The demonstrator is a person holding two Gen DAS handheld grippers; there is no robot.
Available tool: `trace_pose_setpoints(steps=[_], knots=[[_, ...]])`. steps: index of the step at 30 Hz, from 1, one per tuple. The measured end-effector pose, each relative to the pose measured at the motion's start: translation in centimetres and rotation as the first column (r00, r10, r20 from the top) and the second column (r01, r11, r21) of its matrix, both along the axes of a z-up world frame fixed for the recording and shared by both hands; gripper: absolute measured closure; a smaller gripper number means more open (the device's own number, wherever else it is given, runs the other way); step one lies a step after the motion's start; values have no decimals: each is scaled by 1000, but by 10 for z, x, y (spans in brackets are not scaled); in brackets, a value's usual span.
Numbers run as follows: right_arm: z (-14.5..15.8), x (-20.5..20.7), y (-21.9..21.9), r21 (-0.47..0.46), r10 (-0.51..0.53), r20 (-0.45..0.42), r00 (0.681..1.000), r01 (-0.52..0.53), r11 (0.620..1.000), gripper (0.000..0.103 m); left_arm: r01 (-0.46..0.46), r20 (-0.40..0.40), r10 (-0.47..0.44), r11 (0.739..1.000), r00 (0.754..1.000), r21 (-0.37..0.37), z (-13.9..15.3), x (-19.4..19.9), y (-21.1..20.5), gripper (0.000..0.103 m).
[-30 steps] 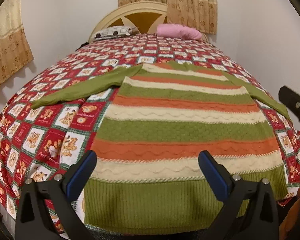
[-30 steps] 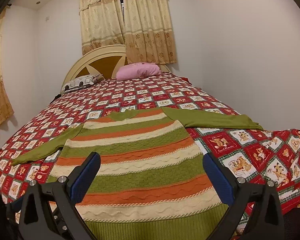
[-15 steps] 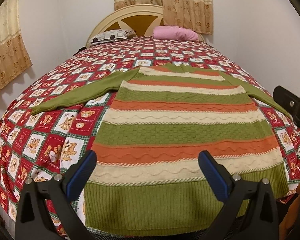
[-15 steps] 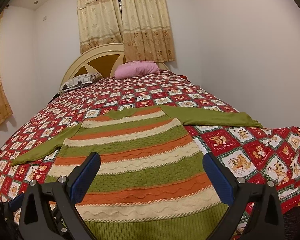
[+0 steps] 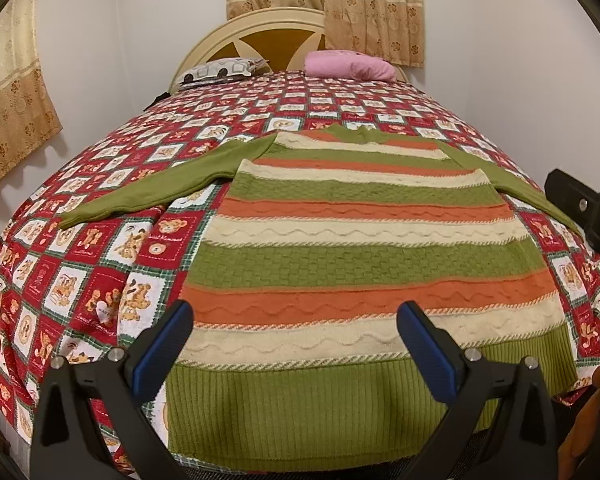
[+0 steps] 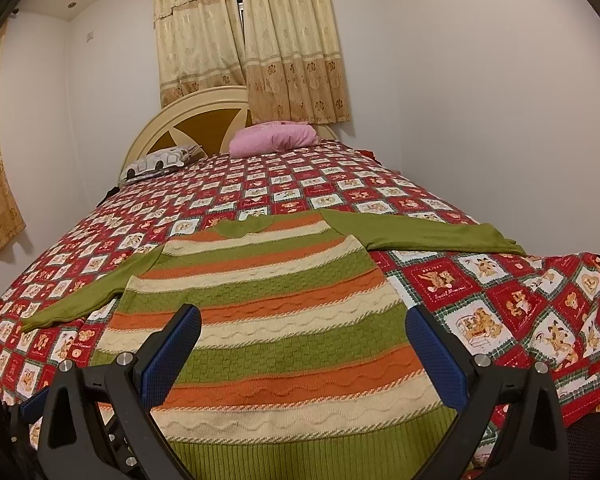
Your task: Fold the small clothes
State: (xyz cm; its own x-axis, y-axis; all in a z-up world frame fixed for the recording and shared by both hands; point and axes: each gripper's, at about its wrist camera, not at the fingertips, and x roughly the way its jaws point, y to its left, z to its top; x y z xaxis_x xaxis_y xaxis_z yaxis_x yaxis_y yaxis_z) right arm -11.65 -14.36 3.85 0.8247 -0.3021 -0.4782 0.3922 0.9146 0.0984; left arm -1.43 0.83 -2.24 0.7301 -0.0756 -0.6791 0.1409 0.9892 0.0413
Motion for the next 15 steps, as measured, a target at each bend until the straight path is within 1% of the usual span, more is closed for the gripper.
trace_pose_setpoints(steps=[15], knots=[[-2, 1, 2, -1, 0, -8, 1000, 0, 1000, 1, 0, -3, 0, 1000, 1000, 0, -1, 0, -2, 0]])
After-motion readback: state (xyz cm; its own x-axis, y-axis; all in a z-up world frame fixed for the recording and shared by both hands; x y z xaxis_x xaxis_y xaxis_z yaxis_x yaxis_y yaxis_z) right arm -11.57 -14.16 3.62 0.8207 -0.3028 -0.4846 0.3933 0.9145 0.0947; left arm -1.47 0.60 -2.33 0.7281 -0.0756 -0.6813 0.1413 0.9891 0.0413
